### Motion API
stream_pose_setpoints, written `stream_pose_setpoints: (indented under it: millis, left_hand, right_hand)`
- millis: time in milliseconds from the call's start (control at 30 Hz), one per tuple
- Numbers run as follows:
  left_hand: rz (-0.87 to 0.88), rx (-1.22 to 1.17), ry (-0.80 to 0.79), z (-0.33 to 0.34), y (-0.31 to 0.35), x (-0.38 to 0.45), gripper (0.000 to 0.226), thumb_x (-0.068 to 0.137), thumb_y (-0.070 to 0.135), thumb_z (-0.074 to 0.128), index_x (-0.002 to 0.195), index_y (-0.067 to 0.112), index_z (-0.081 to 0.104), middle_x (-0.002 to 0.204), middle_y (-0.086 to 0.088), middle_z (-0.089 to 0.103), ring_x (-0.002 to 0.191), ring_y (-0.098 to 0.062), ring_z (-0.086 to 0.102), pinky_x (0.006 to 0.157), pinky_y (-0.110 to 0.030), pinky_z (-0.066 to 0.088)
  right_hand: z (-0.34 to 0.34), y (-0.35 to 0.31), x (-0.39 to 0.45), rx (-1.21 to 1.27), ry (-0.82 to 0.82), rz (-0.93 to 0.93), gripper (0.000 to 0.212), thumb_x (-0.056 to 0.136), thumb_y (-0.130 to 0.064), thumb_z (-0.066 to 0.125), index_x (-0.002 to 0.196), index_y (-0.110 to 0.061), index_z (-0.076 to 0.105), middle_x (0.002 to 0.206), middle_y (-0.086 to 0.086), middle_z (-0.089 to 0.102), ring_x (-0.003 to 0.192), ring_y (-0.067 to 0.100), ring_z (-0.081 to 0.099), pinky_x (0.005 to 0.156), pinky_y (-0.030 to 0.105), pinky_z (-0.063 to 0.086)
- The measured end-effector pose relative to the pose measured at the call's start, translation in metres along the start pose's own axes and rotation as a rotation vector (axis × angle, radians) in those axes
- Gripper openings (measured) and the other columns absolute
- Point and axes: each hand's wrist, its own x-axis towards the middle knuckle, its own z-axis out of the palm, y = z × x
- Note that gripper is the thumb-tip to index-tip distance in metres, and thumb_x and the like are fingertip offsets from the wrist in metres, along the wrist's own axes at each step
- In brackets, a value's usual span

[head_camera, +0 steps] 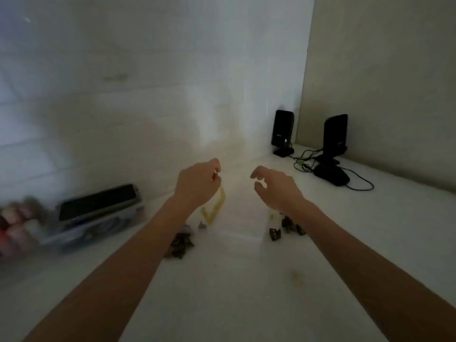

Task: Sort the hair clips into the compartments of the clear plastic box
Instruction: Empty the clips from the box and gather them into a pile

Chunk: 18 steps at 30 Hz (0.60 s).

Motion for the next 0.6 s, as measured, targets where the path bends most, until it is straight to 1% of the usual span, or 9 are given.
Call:
stream_pose_setpoints:
  millis: [67,100,167,233,300,367,433,533,600]
  left_hand:
    - [0.003,0.054,-0.013,-0.005,0.000,-0.021,0.019,0.089,0.019,0.046,0.106,0.015,0.055,0.092,-0.004,0.068,0.079,-0.025,0.061,0.068,-0.033,0.046]
    - [0.009,0.054,-0.032,-0.005,-0.001,-0.034,0.021,0.090,0.019,0.047,0.109,0.014,0.055,0.097,-0.004,0.068,0.083,-0.026,0.061,0.073,-0.034,0.047]
    - [-0.039,-0.013,-0.069,-0.007,0.001,-0.061,0.024,0.091,0.021,0.048,0.113,0.013,0.056,0.108,-0.005,0.067,0.094,-0.026,0.061,0.083,-0.036,0.046]
    - [-0.082,-0.086,0.016,-0.012,0.004,-0.087,0.025,0.090,0.020,0.051,0.112,0.013,0.059,0.108,-0.007,0.068,0.098,-0.029,0.061,0.088,-0.038,0.045]
    - [-0.063,-0.080,0.134,-0.016,0.010,-0.113,0.020,0.086,0.016,0.055,0.103,0.010,0.063,0.097,-0.011,0.070,0.091,-0.032,0.062,0.083,-0.039,0.045]
    - [-0.006,-0.056,0.227,-0.015,0.019,-0.139,0.014,0.077,0.011,0.059,0.088,0.006,0.065,0.083,-0.013,0.068,0.079,-0.032,0.063,0.072,-0.040,0.046]
    - [0.035,-0.066,0.286,-0.013,0.026,-0.156,0.005,0.073,0.011,0.060,0.075,0.006,0.061,0.072,-0.010,0.062,0.067,-0.029,0.058,0.063,-0.037,0.047]
    - [0.062,-0.156,0.247,-0.007,0.032,-0.163,0.022,0.079,0.023,0.053,0.062,0.010,0.057,0.056,-0.005,0.056,0.051,-0.022,0.052,0.052,-0.034,0.048]
    - [0.004,-0.169,0.202,0.002,0.034,-0.158,0.030,0.083,0.032,0.055,0.069,0.008,0.067,0.063,-0.007,0.065,0.062,-0.025,0.059,0.061,-0.033,0.050]
  right_hand:
    - [0.004,-0.007,-0.021,-0.058,-0.049,-0.020,0.029,0.093,-0.030,0.045,0.122,-0.026,0.049,0.125,0.002,0.057,0.107,0.022,0.055,0.092,0.037,0.041]
    - [0.008,-0.009,-0.032,-0.014,-0.051,-0.003,0.032,0.093,-0.030,0.046,0.124,-0.026,0.047,0.130,0.003,0.054,0.110,0.022,0.054,0.092,0.036,0.040]
    - [0.013,-0.015,-0.053,0.175,-0.045,0.078,0.039,0.091,-0.025,0.050,0.129,-0.023,0.044,0.137,0.007,0.047,0.112,0.022,0.051,0.092,0.033,0.040]
    - [0.016,-0.021,-0.067,0.368,0.019,0.180,0.049,0.087,-0.017,0.052,0.134,-0.022,0.039,0.141,0.011,0.041,0.113,0.026,0.050,0.093,0.035,0.042]
    - [0.017,-0.026,-0.078,0.493,0.075,0.313,0.051,0.086,-0.013,0.049,0.135,-0.021,0.036,0.122,0.013,0.049,0.088,0.025,0.057,0.074,0.034,0.047]
    - [0.019,-0.032,-0.085,0.539,0.064,0.386,0.044,0.090,-0.015,0.043,0.134,-0.017,0.036,0.094,0.006,0.048,0.067,0.015,0.051,0.057,0.027,0.041]
    - [0.024,-0.036,-0.088,0.541,0.073,0.377,0.038,0.094,-0.014,0.037,0.131,-0.013,0.040,0.077,-0.002,0.046,0.062,0.010,0.047,0.052,0.023,0.036]
    - [0.029,-0.040,-0.087,0.548,0.159,0.373,0.033,0.093,-0.008,0.033,0.123,-0.015,0.047,0.068,-0.002,0.049,0.054,0.009,0.045,0.044,0.021,0.032]
    - [0.032,-0.040,-0.085,0.584,0.218,0.368,0.033,0.091,-0.004,0.034,0.118,-0.015,0.049,0.066,0.001,0.051,0.049,0.011,0.043,0.041,0.021,0.033]
